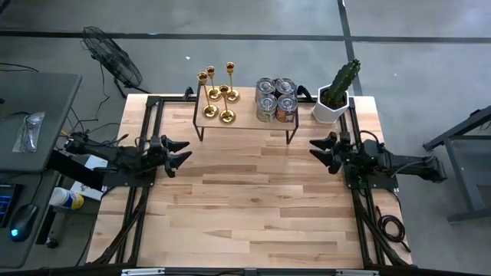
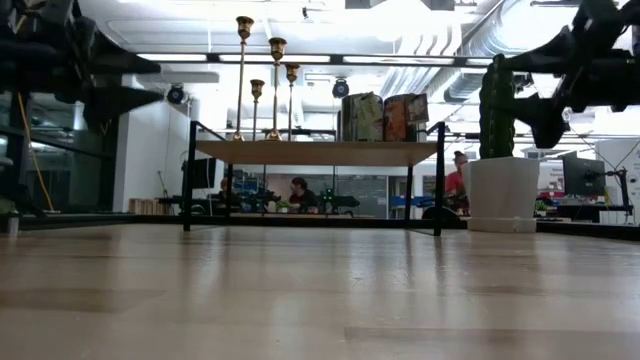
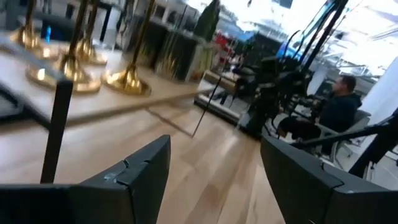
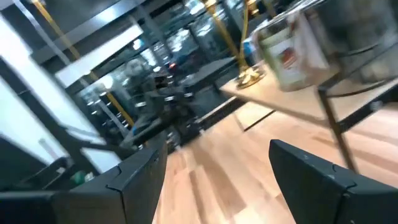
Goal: Pick & Place candle stick holders
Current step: Return to Home Position
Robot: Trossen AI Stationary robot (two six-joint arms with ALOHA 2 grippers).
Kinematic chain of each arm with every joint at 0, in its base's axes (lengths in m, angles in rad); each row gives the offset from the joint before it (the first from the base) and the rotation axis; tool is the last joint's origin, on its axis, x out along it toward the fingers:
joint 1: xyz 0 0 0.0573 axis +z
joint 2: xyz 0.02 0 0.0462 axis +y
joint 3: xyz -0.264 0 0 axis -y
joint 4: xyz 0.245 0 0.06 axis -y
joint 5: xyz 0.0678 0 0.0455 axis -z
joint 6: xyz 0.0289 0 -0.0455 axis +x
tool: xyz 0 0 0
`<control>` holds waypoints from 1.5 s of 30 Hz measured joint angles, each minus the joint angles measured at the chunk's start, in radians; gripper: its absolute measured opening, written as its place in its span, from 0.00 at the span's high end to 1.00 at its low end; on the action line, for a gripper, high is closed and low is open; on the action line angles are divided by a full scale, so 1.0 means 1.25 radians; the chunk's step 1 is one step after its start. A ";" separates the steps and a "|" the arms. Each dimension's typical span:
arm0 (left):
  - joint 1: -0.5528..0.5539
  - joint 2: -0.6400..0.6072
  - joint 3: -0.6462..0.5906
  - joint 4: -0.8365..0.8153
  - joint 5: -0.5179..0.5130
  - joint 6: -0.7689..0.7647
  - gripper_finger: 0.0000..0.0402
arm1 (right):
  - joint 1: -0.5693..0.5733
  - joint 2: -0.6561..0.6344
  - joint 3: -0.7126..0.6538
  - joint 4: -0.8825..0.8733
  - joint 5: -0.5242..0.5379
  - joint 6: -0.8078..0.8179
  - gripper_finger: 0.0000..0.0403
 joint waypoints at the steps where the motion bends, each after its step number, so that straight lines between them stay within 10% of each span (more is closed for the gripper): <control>1: 0.000 0.000 0.000 -0.022 0.000 -0.020 0.39 | 0.000 0.000 0.000 -0.005 -0.013 0.000 0.32; 12: 0.000 -0.001 0.017 -0.064 -0.014 -0.050 0.39 | -0.031 0.003 0.000 -0.057 -0.146 -0.051 0.32; 45: 0.000 -0.001 0.019 -0.064 0.031 -0.045 0.39 | -0.042 0.008 -0.001 -0.047 -0.133 -0.083 0.32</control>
